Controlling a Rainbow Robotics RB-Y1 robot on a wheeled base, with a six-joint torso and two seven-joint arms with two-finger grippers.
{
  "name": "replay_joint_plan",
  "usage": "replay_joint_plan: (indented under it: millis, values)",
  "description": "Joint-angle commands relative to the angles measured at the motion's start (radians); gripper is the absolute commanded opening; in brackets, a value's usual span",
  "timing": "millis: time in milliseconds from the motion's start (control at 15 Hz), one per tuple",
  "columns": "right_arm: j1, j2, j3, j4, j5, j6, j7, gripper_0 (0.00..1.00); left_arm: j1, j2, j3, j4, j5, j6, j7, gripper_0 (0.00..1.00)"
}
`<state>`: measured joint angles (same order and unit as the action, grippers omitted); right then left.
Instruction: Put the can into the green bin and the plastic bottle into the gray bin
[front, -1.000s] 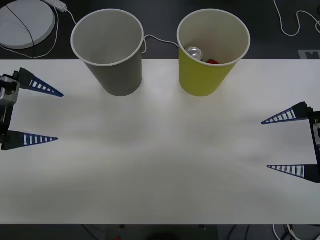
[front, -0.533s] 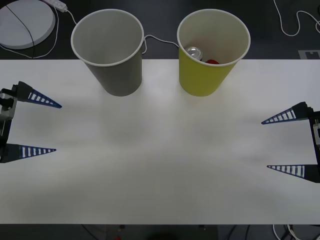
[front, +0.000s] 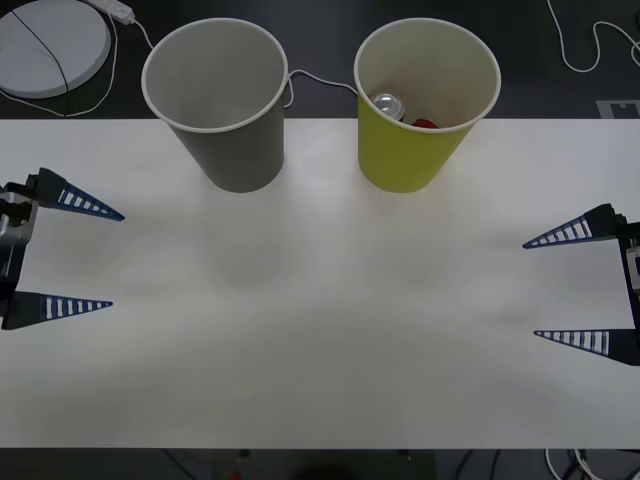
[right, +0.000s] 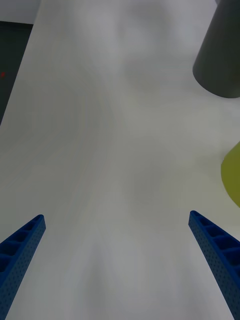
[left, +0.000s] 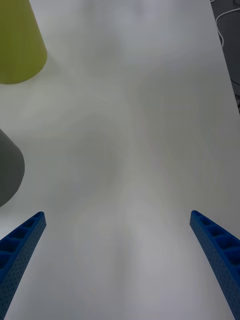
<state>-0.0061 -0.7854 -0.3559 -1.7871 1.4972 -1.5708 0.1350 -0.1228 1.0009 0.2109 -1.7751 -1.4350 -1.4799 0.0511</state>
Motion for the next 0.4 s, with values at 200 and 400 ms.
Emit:
replay_joint_plan:
  millis: [200,400]
  values:
    - [0.0,0.0,0.0,0.0,0.0,0.0,0.0,1.0,-0.001,-0.001,0.005,0.0,-0.012,0.003,0.003,1.0]
    - [0.0,0.0,0.0,0.0,0.0,0.0,0.0,1.0,-0.001,-0.001,0.005,0.0,-0.012,0.003,0.003,1.0]
